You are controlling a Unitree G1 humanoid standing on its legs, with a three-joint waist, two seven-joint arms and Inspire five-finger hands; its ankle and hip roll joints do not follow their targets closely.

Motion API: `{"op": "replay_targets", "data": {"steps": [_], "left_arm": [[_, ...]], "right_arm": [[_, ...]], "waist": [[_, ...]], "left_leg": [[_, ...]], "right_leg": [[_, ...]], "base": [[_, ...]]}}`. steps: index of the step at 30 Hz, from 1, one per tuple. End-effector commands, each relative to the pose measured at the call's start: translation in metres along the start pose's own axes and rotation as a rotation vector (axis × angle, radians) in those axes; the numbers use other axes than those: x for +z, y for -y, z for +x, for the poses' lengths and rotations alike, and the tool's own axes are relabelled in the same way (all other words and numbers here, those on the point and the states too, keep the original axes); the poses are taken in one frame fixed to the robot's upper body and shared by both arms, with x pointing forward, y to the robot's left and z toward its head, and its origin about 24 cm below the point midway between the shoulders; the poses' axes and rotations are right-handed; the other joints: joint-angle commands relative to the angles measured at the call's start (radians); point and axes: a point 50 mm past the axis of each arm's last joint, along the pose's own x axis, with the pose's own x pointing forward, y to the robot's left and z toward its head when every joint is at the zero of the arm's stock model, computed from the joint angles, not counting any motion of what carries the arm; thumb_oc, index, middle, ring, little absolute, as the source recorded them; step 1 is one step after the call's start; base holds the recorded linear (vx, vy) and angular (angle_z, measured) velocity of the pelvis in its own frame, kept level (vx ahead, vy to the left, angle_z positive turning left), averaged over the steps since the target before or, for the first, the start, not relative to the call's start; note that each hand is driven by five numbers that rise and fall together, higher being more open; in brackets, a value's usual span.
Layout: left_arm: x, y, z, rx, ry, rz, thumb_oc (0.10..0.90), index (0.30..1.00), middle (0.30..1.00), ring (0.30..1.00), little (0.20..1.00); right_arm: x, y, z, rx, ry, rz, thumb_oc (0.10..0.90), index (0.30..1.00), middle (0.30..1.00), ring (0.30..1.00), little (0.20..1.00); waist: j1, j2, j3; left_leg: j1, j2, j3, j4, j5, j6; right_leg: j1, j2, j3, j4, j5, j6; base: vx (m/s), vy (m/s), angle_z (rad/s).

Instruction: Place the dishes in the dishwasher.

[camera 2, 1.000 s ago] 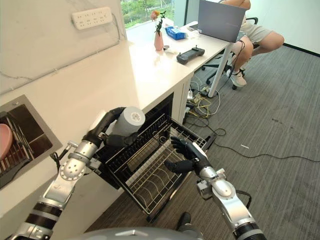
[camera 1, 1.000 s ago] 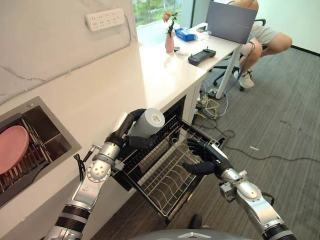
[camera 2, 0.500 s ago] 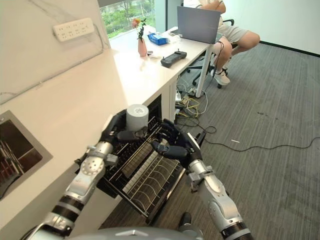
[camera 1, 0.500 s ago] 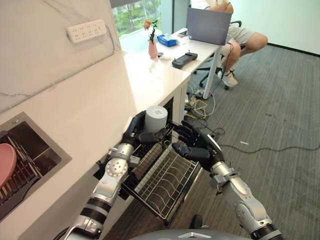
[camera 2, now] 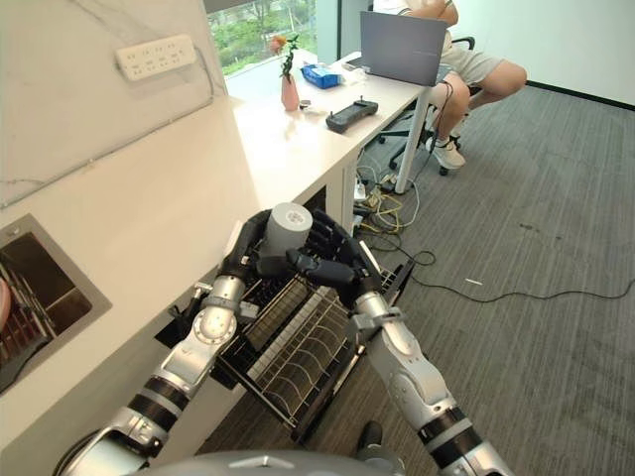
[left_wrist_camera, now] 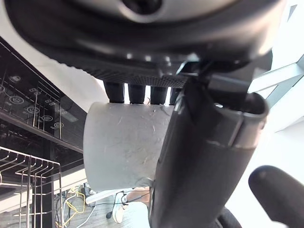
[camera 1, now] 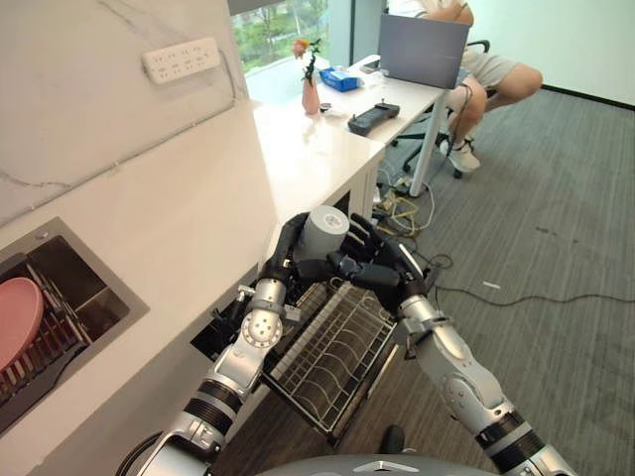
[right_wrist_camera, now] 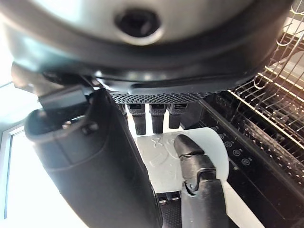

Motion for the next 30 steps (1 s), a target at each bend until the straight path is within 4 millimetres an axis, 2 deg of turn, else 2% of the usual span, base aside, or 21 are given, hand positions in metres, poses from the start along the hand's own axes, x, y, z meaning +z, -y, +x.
{"op": "replay_targets", "data": {"steps": [1,8,11,12,13,19,30], "left_arm": [[0.063,0.002,0.024,-0.016,0.332,0.114,0.4,0.3,0.3,0.3,0.3],[0.059,0.019,0.022,-0.044,0.312,0.13,0.4,0.3,0.3,0.3,0.3],[0.057,0.023,0.023,-0.046,0.296,0.12,0.4,0.3,0.3,0.3,0.3],[0.058,0.026,0.024,-0.043,0.293,0.119,0.4,0.3,0.3,0.3,0.3],[0.06,0.025,0.026,-0.034,0.3,0.127,0.4,0.3,0.3,0.3,0.3],[0.062,0.024,0.026,-0.039,0.313,0.142,0.4,0.3,0.3,0.3,0.3],[0.066,0.016,0.032,-0.055,0.332,0.162,0.4,0.3,0.3,0.3,0.3]], "right_arm": [[0.054,-0.043,0.027,0.101,0.314,0.138,0.8,0.9,0.9,0.9,0.9],[0.054,-0.06,0.042,0.091,0.298,0.203,0.8,0.9,0.9,0.9,0.9],[0.051,-0.063,0.045,0.075,0.285,0.206,0.8,0.9,0.9,0.9,0.9],[0.045,-0.064,0.048,0.052,0.258,0.202,0.8,0.9,0.9,0.9,0.9],[0.036,-0.059,0.049,0.022,0.216,0.185,0.8,0.9,0.9,0.9,0.9],[0.022,-0.051,0.049,0.0,0.146,0.154,0.8,0.9,0.9,0.9,0.9],[-0.005,-0.026,0.046,0.011,-0.008,-0.117,0.8,0.9,0.9,0.9,0.9]], "waist": [[0.014,-0.052,-0.044],[0.04,-0.061,-0.053],[0.044,-0.064,-0.055],[0.05,-0.066,-0.057],[0.057,-0.068,-0.06],[0.062,-0.073,-0.062],[0.055,-0.075,-0.06]], "left_leg": [[-0.064,-0.081,-0.019,0.01,0.042,0.042],[-0.071,-0.079,-0.035,0.005,0.05,0.042],[-0.074,-0.078,-0.04,0.005,0.053,0.042],[-0.076,-0.076,-0.043,0.005,0.055,0.041],[-0.078,-0.077,-0.049,0.004,0.057,0.041],[-0.078,-0.078,-0.056,0.004,0.058,0.041],[-0.076,-0.079,-0.068,0.003,0.058,0.039]], "right_leg": [[0.144,-0.066,-0.045,0.021,-0.168,0.12],[0.149,-0.06,-0.057,0.021,-0.169,0.115],[0.149,-0.057,-0.06,0.021,-0.169,0.114],[0.149,-0.056,-0.065,0.021,-0.169,0.112],[0.15,-0.054,-0.068,0.021,-0.168,0.112],[0.153,-0.054,-0.072,0.021,-0.168,0.112],[0.158,-0.054,-0.07,0.022,-0.17,0.111]], "base": [[0.01,-0.008,0.11],[0.0,-0.011,0.11],[-0.01,-0.002,0.07],[-0.02,-0.001,0.18],[-0.02,-0.001,0.19],[0.0,0.0,0.04],[0.0,0.0,0.0]]}}
